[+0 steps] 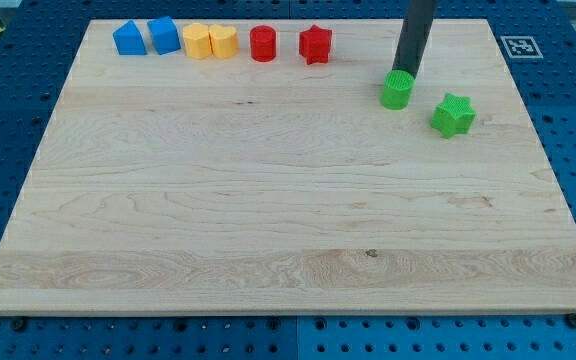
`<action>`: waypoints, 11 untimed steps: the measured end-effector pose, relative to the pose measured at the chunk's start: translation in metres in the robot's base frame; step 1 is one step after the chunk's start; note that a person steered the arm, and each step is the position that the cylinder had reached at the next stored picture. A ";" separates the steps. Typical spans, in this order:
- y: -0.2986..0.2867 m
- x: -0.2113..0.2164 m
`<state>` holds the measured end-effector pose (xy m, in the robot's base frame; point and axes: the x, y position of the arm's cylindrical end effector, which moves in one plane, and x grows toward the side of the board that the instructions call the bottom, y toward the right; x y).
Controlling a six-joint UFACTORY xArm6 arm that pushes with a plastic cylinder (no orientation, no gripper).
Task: Point at yellow hexagon
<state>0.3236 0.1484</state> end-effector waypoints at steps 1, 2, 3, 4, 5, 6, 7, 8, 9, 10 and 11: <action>-0.001 0.026; -0.003 0.035; -0.022 0.030; -0.021 0.010; -0.013 -0.029; -0.016 -0.082; -0.058 -0.118; -0.120 -0.132; -0.196 -0.130; -0.264 -0.131; -0.282 -0.131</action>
